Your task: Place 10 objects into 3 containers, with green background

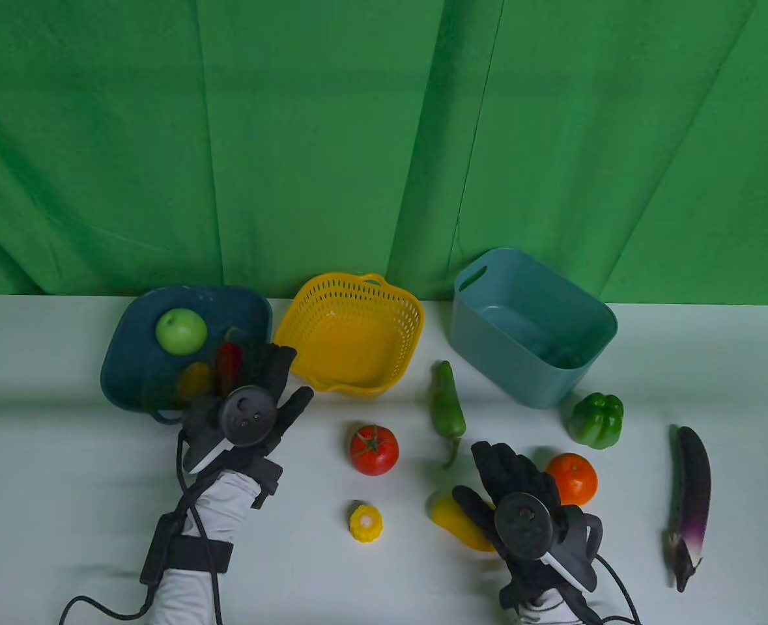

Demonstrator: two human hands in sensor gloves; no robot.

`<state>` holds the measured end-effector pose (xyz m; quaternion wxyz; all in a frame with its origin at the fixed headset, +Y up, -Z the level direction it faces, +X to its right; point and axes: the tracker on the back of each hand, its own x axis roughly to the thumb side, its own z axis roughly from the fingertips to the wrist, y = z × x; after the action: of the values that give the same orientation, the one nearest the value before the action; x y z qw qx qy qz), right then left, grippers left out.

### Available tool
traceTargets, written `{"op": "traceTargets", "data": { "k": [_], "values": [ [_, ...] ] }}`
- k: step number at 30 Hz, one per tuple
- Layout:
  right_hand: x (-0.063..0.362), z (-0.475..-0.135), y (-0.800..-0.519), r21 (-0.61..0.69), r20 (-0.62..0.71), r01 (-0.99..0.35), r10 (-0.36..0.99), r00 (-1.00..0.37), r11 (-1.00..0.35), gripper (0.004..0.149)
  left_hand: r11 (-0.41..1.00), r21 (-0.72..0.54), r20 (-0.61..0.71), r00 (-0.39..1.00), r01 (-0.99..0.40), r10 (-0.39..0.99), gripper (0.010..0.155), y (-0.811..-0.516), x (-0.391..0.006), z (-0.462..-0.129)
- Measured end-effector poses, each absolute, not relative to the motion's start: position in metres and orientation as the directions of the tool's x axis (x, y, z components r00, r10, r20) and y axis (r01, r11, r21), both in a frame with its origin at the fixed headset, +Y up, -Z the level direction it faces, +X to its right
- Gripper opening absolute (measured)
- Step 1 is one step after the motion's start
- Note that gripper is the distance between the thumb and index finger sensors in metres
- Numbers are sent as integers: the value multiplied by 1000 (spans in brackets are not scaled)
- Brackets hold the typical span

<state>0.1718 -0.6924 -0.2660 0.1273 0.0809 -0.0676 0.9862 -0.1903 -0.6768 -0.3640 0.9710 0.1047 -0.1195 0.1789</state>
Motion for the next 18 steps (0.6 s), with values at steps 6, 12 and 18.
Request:
{"op": "traceTargets", "data": {
  "k": [6,12,18],
  "values": [
    [170,-265,-693,-111,182,-257,235,-955,-960,74,931,77,365,879,-358,308,74,-699,-165,-349],
    [169,-265,-694,-113,183,-258,235,-955,-960,74,958,-27,412,870,-286,271,78,-720,-142,-346],
    [169,-265,-694,-112,183,-259,236,-954,-959,74,967,-167,413,877,-193,247,92,-740,-122,-353]
  ]
}}
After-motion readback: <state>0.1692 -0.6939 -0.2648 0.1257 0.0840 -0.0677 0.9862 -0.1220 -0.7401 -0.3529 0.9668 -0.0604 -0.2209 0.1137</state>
